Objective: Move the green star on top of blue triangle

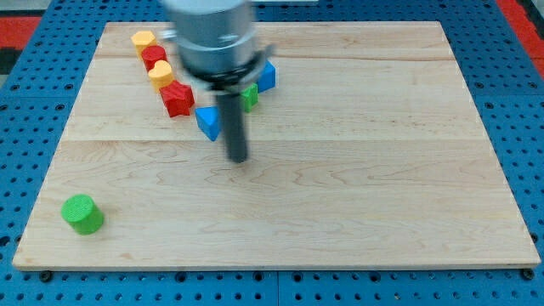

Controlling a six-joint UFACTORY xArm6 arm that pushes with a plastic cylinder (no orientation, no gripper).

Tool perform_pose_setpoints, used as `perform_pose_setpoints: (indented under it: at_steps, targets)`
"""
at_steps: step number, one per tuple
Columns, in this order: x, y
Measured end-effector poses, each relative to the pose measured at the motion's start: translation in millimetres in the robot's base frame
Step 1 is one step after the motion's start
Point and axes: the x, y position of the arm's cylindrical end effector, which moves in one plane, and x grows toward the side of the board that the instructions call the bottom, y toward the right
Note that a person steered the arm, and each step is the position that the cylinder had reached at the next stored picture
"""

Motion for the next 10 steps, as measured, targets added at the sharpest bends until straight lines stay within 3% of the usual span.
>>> perform_pose_setpoints:
  at_steps: [1, 2, 4, 5, 6, 7, 9, 10]
  targets:
    - [-26, 37]
    - [-73, 36]
    - [-125, -4]
    - [-125, -61]
    - [-113, -62]
    - [-107, -98]
    - [-66, -101]
    - [-66, -43]
